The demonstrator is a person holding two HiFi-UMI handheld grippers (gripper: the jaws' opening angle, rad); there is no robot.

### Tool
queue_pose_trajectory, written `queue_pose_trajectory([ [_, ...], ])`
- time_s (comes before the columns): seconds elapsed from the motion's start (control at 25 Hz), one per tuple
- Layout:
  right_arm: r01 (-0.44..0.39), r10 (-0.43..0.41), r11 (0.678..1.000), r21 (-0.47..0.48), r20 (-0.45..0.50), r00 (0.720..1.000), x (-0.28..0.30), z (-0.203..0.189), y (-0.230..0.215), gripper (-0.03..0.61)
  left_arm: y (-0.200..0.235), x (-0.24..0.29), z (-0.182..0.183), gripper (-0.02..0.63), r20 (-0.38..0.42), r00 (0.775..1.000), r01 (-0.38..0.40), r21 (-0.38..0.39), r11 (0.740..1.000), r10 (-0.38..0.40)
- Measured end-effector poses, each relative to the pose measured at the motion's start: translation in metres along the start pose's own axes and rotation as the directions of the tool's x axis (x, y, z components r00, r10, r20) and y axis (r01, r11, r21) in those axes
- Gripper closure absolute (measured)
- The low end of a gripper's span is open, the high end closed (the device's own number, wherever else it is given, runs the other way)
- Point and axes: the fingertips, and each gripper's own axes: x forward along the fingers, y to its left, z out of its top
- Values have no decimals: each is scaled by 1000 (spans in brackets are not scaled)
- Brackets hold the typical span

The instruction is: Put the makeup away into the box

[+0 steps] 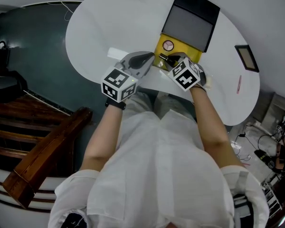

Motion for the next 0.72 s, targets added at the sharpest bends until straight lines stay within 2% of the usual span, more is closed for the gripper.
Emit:
queue_pose_trajectory([
  [0.48, -3, 3, 999, -40, -11, 1000, 4, 4, 2, 488, 6, -3, 2, 589, -1, 1000, 4, -5, 1000, -4],
  [0.72, 1, -1, 1000, -14, 30, 1000, -8, 11, -1, 485, 3, 1, 6, 589, -1, 1000, 11, 4, 1000, -11],
])
